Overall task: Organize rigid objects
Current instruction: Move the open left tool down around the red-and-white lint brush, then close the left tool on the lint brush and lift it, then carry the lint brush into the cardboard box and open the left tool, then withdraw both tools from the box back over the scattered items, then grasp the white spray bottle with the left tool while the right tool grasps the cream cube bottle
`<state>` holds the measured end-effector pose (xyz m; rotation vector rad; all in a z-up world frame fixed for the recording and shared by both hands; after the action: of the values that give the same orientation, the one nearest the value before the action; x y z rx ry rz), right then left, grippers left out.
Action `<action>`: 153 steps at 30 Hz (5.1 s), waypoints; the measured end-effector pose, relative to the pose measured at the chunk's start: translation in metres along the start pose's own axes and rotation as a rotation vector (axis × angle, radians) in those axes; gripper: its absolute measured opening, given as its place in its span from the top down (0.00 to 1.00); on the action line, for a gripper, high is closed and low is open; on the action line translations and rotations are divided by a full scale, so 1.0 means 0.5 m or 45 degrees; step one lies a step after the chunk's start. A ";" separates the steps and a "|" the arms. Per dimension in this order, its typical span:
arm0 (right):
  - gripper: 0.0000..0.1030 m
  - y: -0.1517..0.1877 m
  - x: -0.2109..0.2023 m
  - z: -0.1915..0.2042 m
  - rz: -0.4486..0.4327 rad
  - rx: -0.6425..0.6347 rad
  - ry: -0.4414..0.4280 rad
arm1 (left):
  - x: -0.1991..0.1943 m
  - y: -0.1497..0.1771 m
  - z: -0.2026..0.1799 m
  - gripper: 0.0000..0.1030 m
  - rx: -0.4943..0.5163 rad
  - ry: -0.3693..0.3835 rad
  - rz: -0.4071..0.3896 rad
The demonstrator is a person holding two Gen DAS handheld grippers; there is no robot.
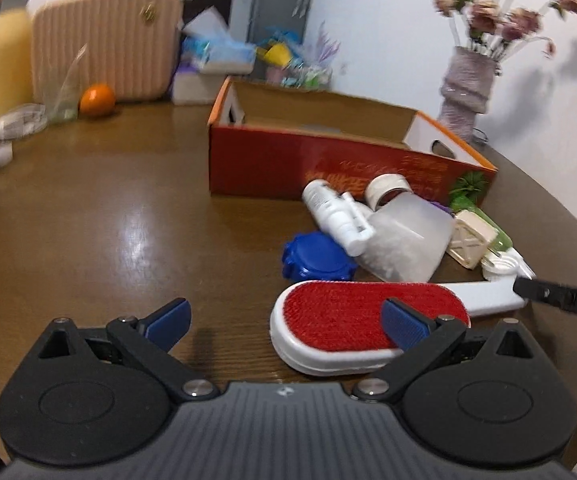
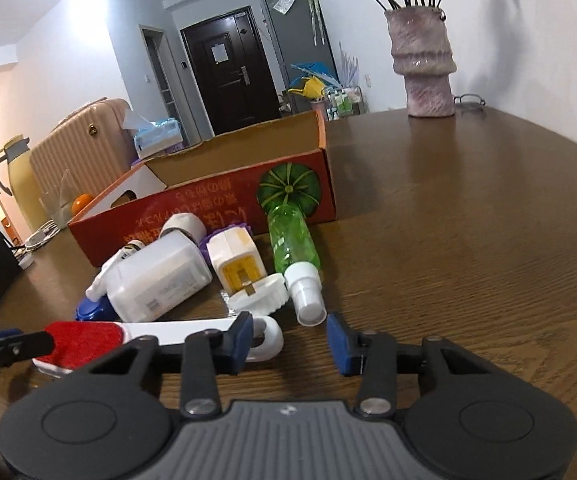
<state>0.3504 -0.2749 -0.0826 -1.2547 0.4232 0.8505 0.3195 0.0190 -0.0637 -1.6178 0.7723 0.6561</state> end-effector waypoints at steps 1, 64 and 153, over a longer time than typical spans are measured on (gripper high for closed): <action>0.61 0.001 0.005 -0.003 0.000 0.008 -0.009 | 0.004 -0.002 0.003 0.00 -0.023 0.033 0.011; 0.88 -0.541 0.310 0.028 0.092 -0.027 -0.060 | 0.228 -0.507 0.024 0.38 -0.002 0.037 -0.133; 0.15 0.067 -0.140 0.131 -0.343 -0.353 0.183 | -0.066 0.005 -0.058 0.00 0.089 -0.129 -0.329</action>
<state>0.2700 -0.2333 -0.0365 -1.5953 0.2468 0.6042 0.2974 -0.0055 -0.0347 -1.5741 0.4961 0.5148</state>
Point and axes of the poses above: each gripper's, at about its wrist camera, not at the fingertips, and x roughly the way its jaws point, z to its left, y to its underside, the point moved 5 cm from there along x, roughly the way its jaws point, and after that the axes turned 11 degrees about z, right-handed, at the moved point
